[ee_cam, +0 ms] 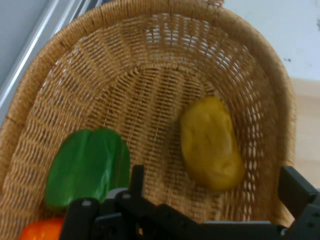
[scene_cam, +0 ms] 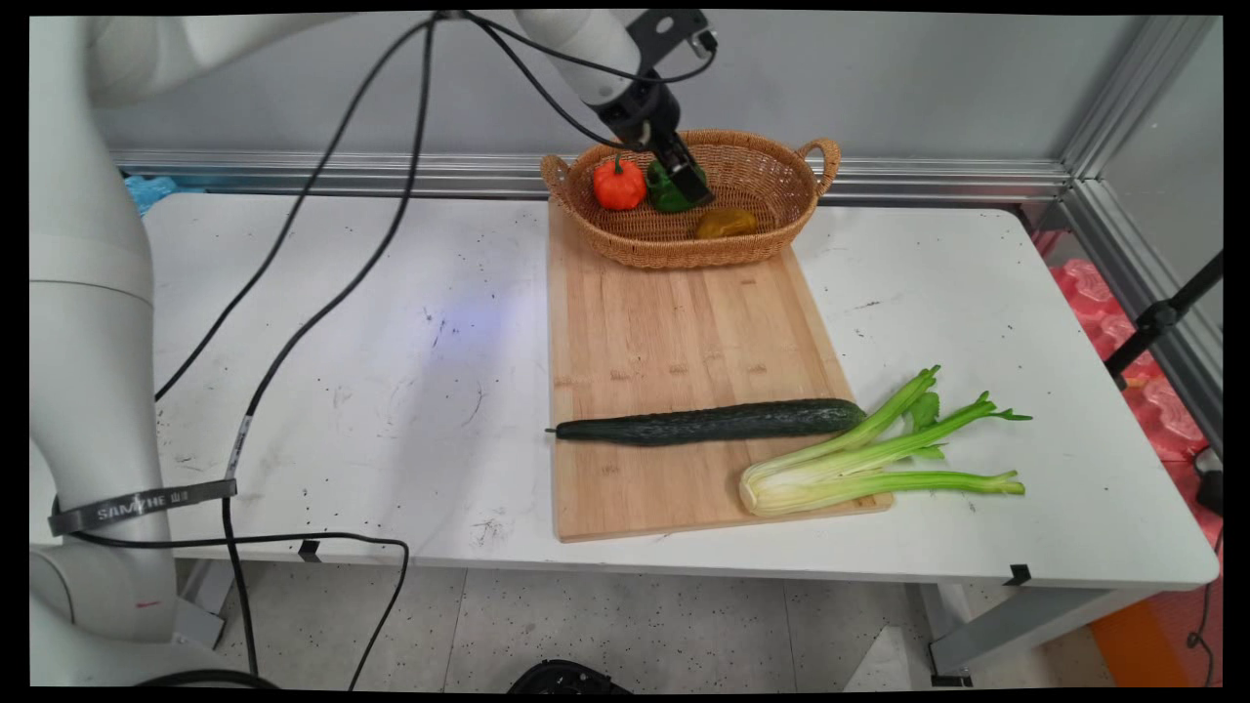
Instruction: Pick up the potato from the vegetable basket, then place the picked object on the cutting board
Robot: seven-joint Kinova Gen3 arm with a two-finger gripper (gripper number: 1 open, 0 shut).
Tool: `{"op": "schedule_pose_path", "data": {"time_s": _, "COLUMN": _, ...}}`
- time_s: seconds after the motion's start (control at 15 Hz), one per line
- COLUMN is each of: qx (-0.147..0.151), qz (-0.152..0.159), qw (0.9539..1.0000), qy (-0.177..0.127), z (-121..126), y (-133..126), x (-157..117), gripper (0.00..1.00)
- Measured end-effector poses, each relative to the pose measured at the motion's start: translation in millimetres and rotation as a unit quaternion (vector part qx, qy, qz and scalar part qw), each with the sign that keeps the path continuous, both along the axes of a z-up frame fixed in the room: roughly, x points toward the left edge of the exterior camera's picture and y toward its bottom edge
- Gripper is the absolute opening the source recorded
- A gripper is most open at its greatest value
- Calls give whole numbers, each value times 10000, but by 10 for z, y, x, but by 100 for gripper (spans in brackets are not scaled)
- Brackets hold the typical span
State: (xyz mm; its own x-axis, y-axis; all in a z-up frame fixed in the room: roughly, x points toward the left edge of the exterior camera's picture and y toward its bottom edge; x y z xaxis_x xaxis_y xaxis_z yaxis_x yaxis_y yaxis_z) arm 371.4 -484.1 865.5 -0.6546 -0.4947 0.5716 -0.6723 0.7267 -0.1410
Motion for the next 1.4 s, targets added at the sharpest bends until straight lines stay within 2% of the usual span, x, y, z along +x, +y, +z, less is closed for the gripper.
{"op": "schedule_pose_path", "data": {"time_s": 0.4, "qx": 23, "qz": 227, "qw": 9995, "qy": 220, "z": -429, "y": -240, "x": -136, "gripper": 100}}
{"op": "schedule_pose_path", "data": {"time_s": 0.8, "qx": 91, "qz": 326, "qw": 9988, "qy": 363, "z": -734, "y": -381, "x": -218, "gripper": 100}}
{"op": "schedule_pose_path", "data": {"time_s": 0.87, "qx": 106, "qz": 330, "qw": 9987, "qy": 383, "z": -773, "y": -398, "x": -229, "gripper": 0}}
{"op": "schedule_pose_path", "data": {"time_s": 1.13, "qx": 156, "qz": 331, "qw": 9983, "qy": 445, "z": -865, "y": -442, "x": -267, "gripper": 0}}
{"op": "schedule_pose_path", "data": {"time_s": 1.4, "qx": 151, "qz": 318, "qw": 9980, "qy": 527, "z": -846, "y": -492, "x": -316, "gripper": 0}}
